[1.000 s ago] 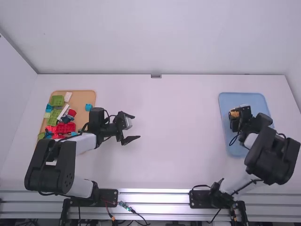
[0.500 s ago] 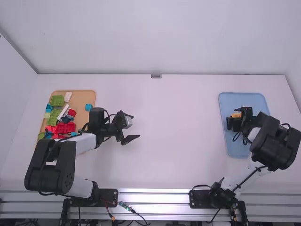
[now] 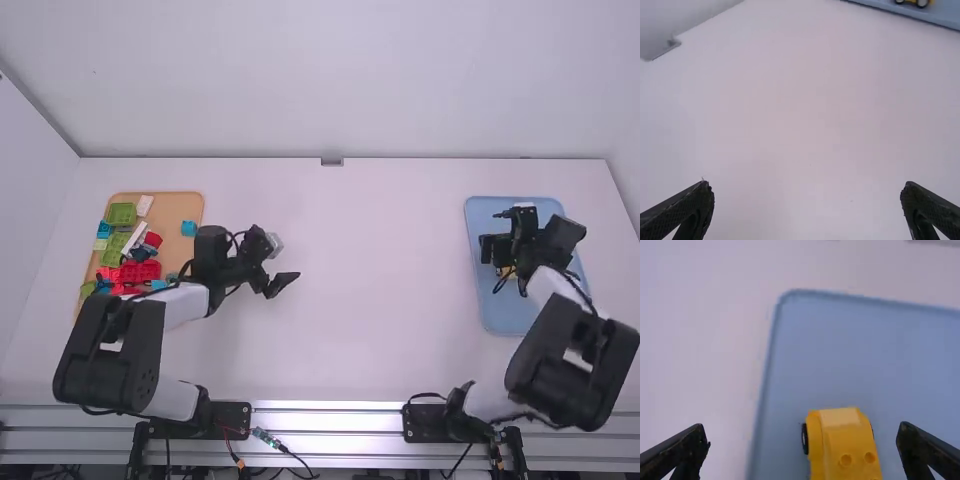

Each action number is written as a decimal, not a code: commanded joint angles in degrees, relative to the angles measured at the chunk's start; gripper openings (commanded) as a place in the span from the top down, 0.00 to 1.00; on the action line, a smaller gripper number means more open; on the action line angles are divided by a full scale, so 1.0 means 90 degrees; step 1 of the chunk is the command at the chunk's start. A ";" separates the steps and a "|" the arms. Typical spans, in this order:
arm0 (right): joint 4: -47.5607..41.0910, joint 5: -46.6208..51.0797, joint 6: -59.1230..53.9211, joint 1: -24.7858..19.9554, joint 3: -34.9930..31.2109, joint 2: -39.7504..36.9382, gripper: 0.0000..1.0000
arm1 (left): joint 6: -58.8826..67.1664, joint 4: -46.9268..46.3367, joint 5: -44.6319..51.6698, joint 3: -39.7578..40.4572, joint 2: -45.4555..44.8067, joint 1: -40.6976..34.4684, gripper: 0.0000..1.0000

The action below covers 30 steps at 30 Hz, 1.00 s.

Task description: Assemble lego blocks to make yellow taxi

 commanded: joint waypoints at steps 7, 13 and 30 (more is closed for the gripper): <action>-0.1610 0.1457 0.1003 0.1450 0.0041 -0.1739 0.01 | -0.2650 -0.1122 -0.3206 0.0243 -0.1042 -0.1248 0.01; -0.2419 0.1455 0.1404 0.2759 0.0017 -0.2256 0.01 | -0.3466 -0.3031 -0.3854 0.0726 -0.2045 -0.1423 0.01; -0.0971 0.2858 0.2662 0.5015 -0.1122 -0.2927 0.05 | -0.3761 -0.3926 -0.4649 0.0308 -0.4018 -0.1265 0.05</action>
